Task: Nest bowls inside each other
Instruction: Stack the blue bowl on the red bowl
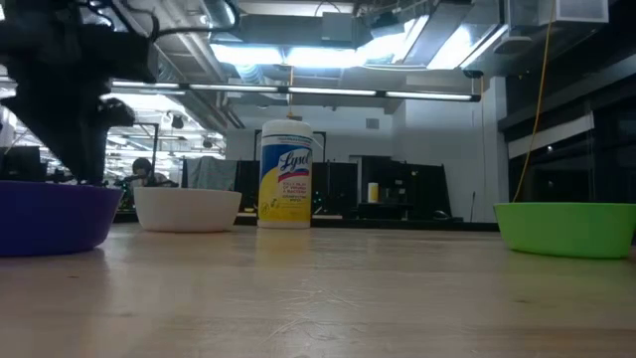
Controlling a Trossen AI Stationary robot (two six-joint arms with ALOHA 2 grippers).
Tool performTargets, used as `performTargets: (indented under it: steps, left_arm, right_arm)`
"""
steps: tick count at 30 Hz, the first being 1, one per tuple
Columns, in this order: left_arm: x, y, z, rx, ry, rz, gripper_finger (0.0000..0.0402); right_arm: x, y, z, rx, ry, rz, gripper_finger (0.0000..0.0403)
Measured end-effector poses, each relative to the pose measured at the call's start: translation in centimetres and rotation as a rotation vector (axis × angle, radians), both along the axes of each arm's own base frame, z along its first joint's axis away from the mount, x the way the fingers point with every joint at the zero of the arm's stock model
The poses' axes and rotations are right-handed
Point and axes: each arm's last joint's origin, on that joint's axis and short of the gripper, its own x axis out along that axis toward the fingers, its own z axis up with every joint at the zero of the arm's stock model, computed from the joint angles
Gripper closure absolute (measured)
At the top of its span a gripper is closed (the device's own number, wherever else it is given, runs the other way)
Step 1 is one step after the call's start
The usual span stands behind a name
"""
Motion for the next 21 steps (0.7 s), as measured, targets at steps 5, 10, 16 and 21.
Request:
performTargets:
  steps: [5, 10, 16, 21]
  left_arm:
    - [-0.4, 0.4, -0.8, 0.028, 0.019, 0.02, 0.0313]
    - [-0.3, 0.9, -1.2, 0.023, 0.019, 0.047, 0.0313]
    - [0.0, 1.3, -1.1, 0.012, -0.005, 0.062, 0.0313]
    - [0.0, 1.3, -1.1, 0.014, -0.002, 0.043, 0.0313]
  right_arm:
    - [-0.2, 0.1, 0.2, -0.001, -0.014, 0.003, 0.0287]
    - [-0.2, 0.1, 0.3, -0.002, -0.028, 0.003, 0.0287]
    - [-0.2, 0.1, 0.3, 0.002, -0.029, 0.003, 0.0287]
    - [-0.2, 0.1, 0.3, 0.003, -0.029, 0.003, 0.0287]
